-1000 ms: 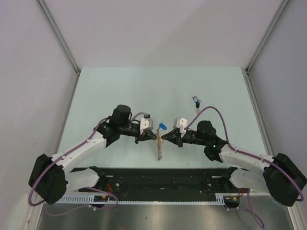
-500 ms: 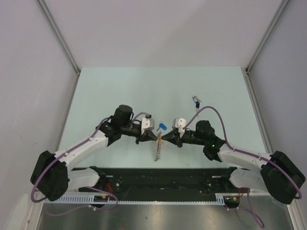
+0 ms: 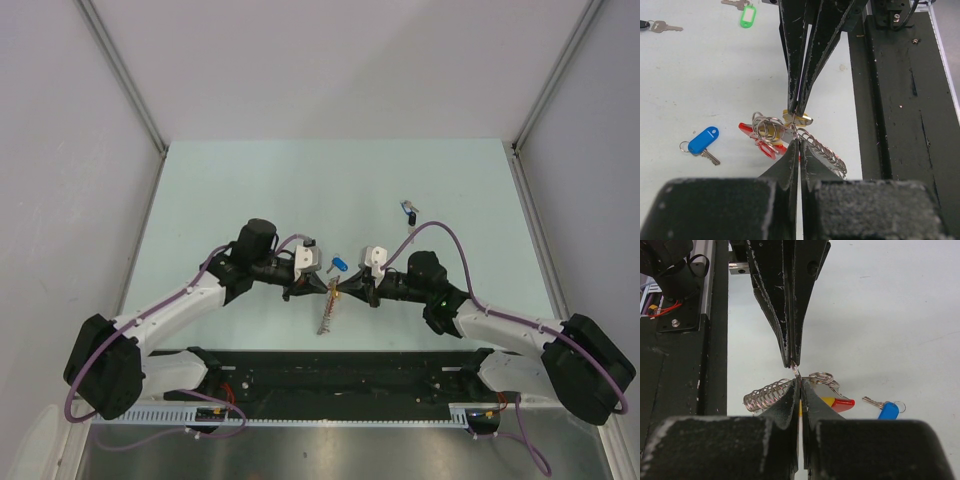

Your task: Put the keys on the keyring

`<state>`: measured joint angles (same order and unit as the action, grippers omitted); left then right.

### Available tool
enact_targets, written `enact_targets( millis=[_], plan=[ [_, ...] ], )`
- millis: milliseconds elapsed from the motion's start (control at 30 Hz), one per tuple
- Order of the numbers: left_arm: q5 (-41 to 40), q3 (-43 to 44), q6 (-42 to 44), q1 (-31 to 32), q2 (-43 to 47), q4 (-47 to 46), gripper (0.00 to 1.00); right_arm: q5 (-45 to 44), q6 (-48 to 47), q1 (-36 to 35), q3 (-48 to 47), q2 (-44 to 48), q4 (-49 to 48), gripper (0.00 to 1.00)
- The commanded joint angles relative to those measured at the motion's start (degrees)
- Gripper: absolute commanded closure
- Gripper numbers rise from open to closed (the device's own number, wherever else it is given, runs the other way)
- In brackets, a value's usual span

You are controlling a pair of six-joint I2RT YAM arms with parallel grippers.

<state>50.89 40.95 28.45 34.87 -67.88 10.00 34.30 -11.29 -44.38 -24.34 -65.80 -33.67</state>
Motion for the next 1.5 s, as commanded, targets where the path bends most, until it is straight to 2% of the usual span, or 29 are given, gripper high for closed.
enact_targets(
  millis=[0,167,567,1300,1467],
  plan=[
    [3.95,1.50,0.12,0.46,0.20,-1.30,1.00,0.94,-1.02,0.08,-0.89,-0.38,-3.51,1.00],
    [4.39,1.50,0.12,0.46,0.20,-1.39,1.00,1.99,-1.10,0.08,-0.97,-0.64,-3.77,1.00],
    [6.06,2.56,2.31,0.46,0.11,1.69,1.00,10.60,-2.42,0.61,-3.08,-2.14,-2.11,1.00],
    [7.73,4.58,4.95,0.55,-0.50,5.99,1.00,16.32,-4.88,0.26,-6.60,-4.25,2.11,1.00],
    [6.68,4.14,4.78,0.55,0.11,5.47,1.00,14.66,-5.58,0.17,-6.86,-4.16,3.61,1.00]
  ],
)
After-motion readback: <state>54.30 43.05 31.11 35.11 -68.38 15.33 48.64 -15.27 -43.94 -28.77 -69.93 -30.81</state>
